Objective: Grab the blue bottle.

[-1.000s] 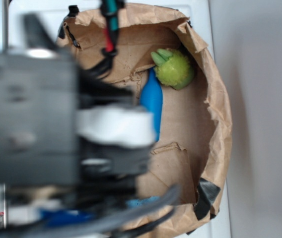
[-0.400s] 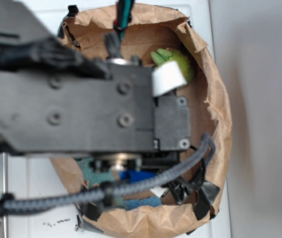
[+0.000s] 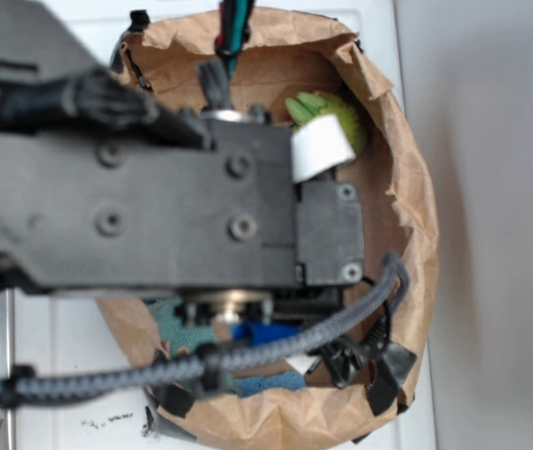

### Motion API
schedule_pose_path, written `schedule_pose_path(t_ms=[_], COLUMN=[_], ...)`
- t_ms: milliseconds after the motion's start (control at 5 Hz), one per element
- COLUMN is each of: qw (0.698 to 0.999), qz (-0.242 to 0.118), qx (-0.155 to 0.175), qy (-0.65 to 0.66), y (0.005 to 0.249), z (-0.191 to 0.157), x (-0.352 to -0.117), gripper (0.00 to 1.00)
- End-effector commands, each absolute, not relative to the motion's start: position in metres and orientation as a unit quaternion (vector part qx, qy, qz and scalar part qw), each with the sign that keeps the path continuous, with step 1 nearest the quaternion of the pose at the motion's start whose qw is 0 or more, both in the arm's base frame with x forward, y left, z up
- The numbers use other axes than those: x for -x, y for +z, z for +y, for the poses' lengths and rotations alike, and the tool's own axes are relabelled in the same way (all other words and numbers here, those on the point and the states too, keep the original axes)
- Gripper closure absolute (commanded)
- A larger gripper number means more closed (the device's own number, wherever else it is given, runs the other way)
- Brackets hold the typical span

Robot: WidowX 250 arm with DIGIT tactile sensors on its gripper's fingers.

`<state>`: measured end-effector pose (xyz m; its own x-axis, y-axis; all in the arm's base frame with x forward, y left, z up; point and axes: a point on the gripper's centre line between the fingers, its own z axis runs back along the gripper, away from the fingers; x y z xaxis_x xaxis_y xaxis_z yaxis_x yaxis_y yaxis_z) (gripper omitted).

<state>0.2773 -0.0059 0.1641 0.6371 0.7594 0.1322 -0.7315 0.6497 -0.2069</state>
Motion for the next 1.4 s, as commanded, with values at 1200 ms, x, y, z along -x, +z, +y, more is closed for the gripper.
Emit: schedule_pose_path(t_ms=[1200], qw=[0.83], qz=[-0.194], qx=[0.027], qy=[0.523], y=[0.103], z=[0.025], x=[-0.244], gripper=[0.0])
